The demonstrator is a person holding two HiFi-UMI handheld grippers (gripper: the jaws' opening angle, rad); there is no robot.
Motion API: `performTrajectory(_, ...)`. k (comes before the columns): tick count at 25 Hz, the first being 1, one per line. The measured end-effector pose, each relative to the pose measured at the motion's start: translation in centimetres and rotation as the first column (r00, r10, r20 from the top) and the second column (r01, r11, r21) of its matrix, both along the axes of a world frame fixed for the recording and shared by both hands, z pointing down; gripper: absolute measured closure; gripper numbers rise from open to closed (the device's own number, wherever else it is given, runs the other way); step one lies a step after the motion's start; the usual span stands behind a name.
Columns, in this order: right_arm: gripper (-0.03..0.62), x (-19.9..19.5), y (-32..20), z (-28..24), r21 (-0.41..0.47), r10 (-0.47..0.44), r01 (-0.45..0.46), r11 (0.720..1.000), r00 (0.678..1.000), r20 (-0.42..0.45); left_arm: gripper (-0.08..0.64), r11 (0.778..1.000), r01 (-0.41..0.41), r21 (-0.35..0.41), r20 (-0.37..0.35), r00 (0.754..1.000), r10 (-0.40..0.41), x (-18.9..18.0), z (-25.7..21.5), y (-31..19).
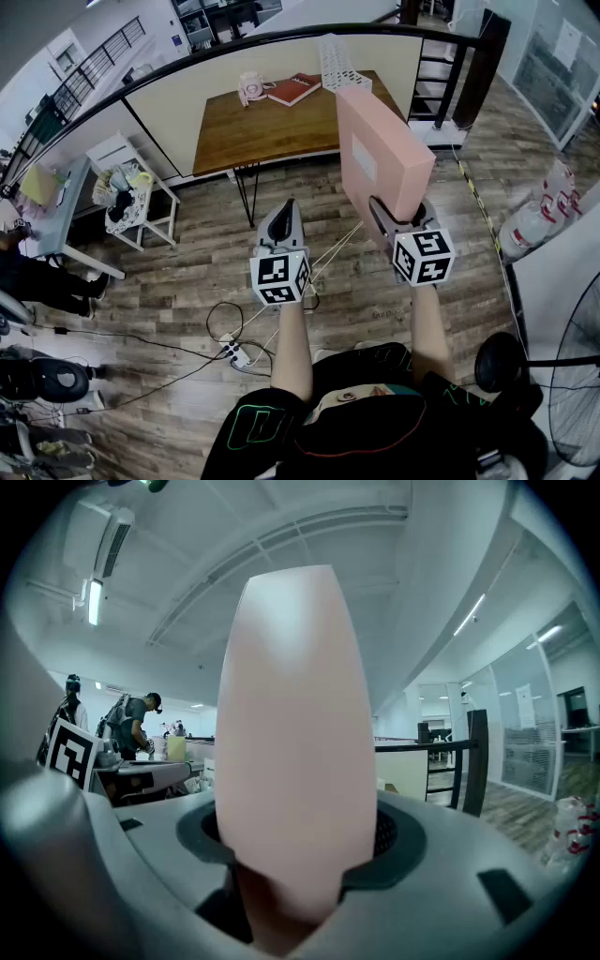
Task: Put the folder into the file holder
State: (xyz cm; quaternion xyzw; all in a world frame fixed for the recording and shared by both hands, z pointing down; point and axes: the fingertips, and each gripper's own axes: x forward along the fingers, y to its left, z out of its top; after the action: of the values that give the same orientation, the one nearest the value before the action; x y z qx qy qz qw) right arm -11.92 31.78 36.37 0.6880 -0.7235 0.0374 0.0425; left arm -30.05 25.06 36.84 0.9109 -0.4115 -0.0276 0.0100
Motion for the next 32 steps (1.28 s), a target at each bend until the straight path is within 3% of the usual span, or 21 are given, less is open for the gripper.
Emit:
performTrajectory(4,0.299,0.1,0.1,-0.2,0.011,-0.003,0.003,1.0,1.0,0.005,0.563,1.0,-0.004,-0.004,-0.005,1.0,0.004,0.1,0.0,0.1)
performTrajectory(10,0.301,1.5,0.2,-0.3,0.019,0.021,-0.023,1.0,0.995,0.094,0.563,1.0,-0.002,-0.01,-0.006,1.0,0.002,0.4,0.2,0.0)
performTrajectory(18,0.302,4.3,0.4,-0.8,0.029,0.053,-0.057,0.998,0.989,0.139,0.563,1.0,-0.004,-0.011,-0.01,1.0,0.004,1.6,0.1,-0.5)
performTrajectory(32,0.311,9.7,-1.1,-1.2,0.047,0.073,-0.081,0.996,0.983,0.169,0.563,1.0,-0.002,-0.003,-0.017,1.0,0.002,5.8,0.0,-2.4)
